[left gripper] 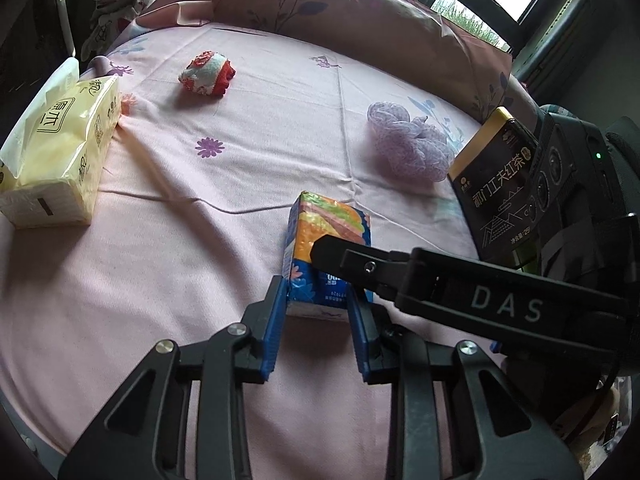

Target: Organize soft objects

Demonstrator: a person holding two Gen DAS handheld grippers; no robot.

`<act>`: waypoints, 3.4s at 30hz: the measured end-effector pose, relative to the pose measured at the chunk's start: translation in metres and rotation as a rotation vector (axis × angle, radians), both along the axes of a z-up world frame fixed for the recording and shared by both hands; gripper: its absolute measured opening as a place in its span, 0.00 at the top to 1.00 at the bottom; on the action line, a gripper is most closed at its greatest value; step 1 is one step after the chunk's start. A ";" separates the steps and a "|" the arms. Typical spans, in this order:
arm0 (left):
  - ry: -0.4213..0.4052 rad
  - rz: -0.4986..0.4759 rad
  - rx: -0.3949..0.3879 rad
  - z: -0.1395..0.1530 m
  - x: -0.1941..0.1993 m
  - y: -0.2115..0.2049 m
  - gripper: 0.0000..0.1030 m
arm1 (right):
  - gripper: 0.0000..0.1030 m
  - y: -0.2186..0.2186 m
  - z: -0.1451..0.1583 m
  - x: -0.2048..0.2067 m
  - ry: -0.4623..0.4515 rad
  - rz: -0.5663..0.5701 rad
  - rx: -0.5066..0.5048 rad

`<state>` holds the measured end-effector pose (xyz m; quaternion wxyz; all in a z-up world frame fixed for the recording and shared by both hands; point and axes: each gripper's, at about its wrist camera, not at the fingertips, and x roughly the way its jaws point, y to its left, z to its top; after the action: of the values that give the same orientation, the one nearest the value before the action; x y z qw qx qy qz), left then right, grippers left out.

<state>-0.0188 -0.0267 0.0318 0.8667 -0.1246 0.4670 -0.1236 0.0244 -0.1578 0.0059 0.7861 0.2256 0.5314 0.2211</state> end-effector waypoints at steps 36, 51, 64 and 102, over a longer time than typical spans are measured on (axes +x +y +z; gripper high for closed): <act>-0.526 -0.283 -0.039 0.153 -0.071 -0.134 0.70 | 0.52 -0.140 0.167 -0.113 -0.572 -0.298 0.022; -0.514 -0.507 -0.074 0.155 -0.065 -0.224 0.70 | 0.52 -0.227 0.160 -0.145 -0.595 -0.532 0.022; -0.401 -0.638 -0.086 0.131 -0.043 -0.284 0.68 | 0.52 -0.282 0.133 -0.149 -0.507 -0.669 0.033; -0.259 -0.636 -0.196 0.122 -0.037 -0.271 0.20 | 0.33 -0.315 0.118 -0.162 -0.364 -0.917 -0.125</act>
<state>-0.0558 -0.2975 0.1535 0.8208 -0.0386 0.3546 -0.4462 -0.1377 -0.4728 0.1244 0.8943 0.3463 0.2439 -0.1441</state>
